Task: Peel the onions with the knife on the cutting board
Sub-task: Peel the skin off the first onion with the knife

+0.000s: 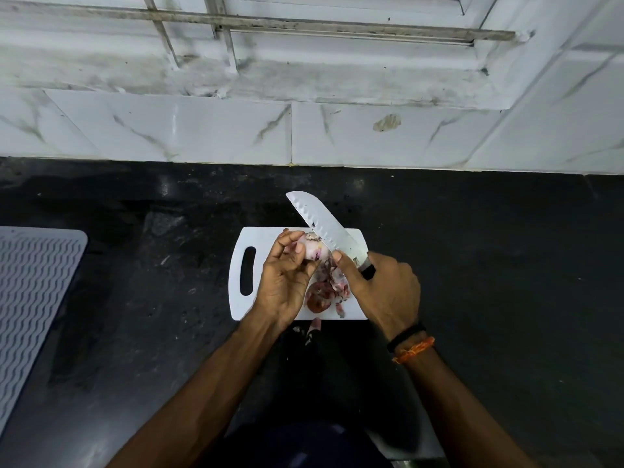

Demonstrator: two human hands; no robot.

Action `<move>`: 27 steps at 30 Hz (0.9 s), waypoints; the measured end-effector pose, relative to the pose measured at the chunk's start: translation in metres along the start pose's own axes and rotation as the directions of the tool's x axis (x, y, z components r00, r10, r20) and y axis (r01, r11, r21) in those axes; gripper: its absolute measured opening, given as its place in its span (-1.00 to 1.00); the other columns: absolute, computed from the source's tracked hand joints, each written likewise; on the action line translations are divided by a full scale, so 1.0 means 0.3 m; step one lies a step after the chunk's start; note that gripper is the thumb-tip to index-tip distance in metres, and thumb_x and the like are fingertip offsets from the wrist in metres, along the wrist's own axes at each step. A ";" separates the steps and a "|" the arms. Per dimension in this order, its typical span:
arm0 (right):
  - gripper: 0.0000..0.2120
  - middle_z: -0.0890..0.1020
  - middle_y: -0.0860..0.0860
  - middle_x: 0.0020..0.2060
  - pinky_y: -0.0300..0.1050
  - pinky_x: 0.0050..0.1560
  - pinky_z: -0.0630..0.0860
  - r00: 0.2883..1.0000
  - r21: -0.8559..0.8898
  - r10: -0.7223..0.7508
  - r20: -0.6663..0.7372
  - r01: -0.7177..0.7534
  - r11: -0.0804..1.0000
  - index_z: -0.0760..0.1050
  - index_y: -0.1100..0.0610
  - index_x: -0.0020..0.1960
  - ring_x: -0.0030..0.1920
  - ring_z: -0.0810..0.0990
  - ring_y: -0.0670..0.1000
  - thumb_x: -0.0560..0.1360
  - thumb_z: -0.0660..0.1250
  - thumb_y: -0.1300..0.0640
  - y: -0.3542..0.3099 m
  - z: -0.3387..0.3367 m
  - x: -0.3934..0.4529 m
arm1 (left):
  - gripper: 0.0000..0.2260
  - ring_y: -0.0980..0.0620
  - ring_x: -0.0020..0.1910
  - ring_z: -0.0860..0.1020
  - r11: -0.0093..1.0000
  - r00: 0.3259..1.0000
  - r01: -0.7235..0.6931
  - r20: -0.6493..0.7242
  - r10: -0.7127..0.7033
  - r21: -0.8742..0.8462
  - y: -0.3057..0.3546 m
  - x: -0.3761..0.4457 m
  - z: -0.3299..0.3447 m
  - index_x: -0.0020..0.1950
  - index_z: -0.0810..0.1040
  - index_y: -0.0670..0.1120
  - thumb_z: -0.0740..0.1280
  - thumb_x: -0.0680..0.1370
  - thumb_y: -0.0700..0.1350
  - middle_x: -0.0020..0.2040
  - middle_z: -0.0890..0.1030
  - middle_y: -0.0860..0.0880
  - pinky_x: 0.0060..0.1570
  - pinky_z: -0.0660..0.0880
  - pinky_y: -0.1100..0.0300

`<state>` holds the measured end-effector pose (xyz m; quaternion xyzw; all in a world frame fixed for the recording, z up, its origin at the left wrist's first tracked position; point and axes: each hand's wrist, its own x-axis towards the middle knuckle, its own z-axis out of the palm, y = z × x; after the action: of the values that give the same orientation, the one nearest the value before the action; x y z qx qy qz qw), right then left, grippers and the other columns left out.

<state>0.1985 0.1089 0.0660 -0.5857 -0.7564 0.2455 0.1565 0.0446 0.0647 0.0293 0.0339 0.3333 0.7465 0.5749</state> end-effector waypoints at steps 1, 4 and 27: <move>-0.39 0.41 -0.12 -0.52 -0.23 -0.40 0.23 1.000 -0.008 -0.009 -0.007 0.009 1.000 0.36 -0.01 -0.38 -0.50 0.38 -0.14 0.37 0.07 -0.55 0.000 0.005 -0.003 | -0.74 -0.21 0.24 0.51 1.000 1.000 -0.004 0.000 0.004 0.005 0.000 -0.001 0.001 0.12 0.52 -0.23 0.33 0.43 -0.33 0.31 0.42 -0.24 0.16 0.57 0.00; -0.41 0.38 -0.12 -0.57 -0.20 -0.40 0.24 0.997 -0.028 -0.064 -0.033 0.063 0.998 0.30 -0.02 -0.43 -0.51 0.38 -0.13 0.44 0.14 -0.51 -0.001 0.016 -0.015 | -0.74 -0.14 0.12 0.59 1.000 1.000 -0.009 -0.018 0.009 -0.004 -0.003 -0.003 -0.003 0.11 0.53 -0.21 0.38 0.44 -0.36 0.23 0.48 -0.26 0.16 0.57 0.02; -0.40 0.51 -0.06 -0.50 -0.11 -0.36 0.42 0.995 0.131 0.041 -0.095 -0.028 0.991 0.42 0.03 -0.38 -0.43 0.51 -0.05 0.52 0.09 -0.45 -0.008 0.036 0.001 | -0.67 -0.18 0.22 0.56 0.996 0.998 -0.064 -0.002 0.064 0.063 0.000 0.001 -0.026 0.15 0.50 -0.21 0.38 0.40 -0.32 0.29 0.51 -0.30 0.25 0.51 -0.04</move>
<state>0.1908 0.1066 0.0584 -0.5984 -0.7202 0.2681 0.2266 0.0410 0.0615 0.0233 0.0610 0.3566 0.7538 0.5486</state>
